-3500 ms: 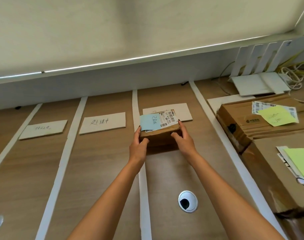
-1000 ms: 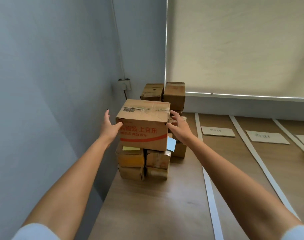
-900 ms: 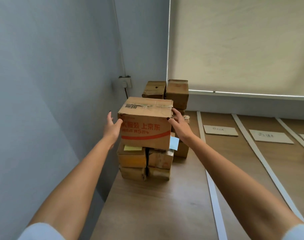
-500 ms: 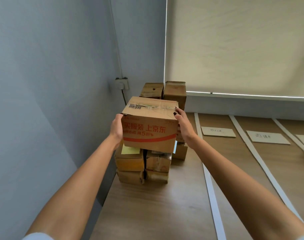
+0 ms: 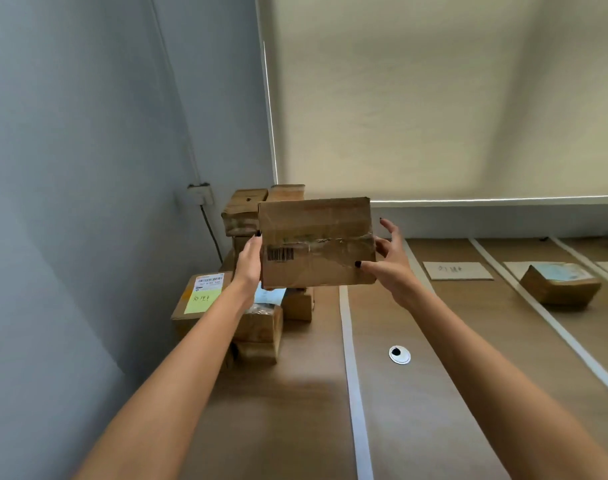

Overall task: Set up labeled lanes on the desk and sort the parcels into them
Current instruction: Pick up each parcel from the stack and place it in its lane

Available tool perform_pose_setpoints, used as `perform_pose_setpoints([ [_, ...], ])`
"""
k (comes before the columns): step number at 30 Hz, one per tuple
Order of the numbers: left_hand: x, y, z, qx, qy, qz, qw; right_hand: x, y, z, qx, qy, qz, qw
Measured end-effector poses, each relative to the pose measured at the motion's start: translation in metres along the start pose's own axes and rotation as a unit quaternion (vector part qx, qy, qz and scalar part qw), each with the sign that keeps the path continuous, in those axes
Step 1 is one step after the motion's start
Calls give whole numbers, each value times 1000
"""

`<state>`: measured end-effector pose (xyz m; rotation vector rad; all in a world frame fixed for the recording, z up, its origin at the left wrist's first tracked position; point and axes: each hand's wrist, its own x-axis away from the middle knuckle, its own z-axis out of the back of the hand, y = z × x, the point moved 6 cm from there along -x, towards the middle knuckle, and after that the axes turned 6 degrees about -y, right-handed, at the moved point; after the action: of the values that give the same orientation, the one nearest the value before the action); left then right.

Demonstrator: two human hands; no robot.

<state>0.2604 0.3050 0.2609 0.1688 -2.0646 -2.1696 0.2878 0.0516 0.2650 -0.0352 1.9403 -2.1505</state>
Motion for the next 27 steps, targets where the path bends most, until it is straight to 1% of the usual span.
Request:
perform_pose_setpoints([
  [4,43,5,-64,31,-12,20,999,42,-7,58,97,42,30,994],
  [7,71,4,-103,60,0,25,998,69,-7,99,113,63,46,991],
  [10,96,1,-141,76,-9,31,997,98,-4,138,117,69,53,989],
  [12,109,1,-164,91,-17,26,995,116,-1,159,97,57,38,993],
  [15,125,7,-191,100,-16,21,995,139,2,183,20,36,6,999],
  [17,131,5,-203,105,-18,41,993,153,2,195,-36,35,-11,999],
  [19,123,-10,-210,99,-45,61,992,161,5,206,-69,44,-15,997],
  [21,123,-16,-218,64,-75,59,993,166,9,216,-78,51,-23,995],
  [23,141,-1,-227,40,-99,36,994,169,13,221,-80,45,-33,995],
  [25,146,3,-235,52,-124,23,991,173,16,221,-75,41,-47,995],
  [27,140,-1,-234,91,-121,22,988,179,15,217,-81,43,-55,994],
])
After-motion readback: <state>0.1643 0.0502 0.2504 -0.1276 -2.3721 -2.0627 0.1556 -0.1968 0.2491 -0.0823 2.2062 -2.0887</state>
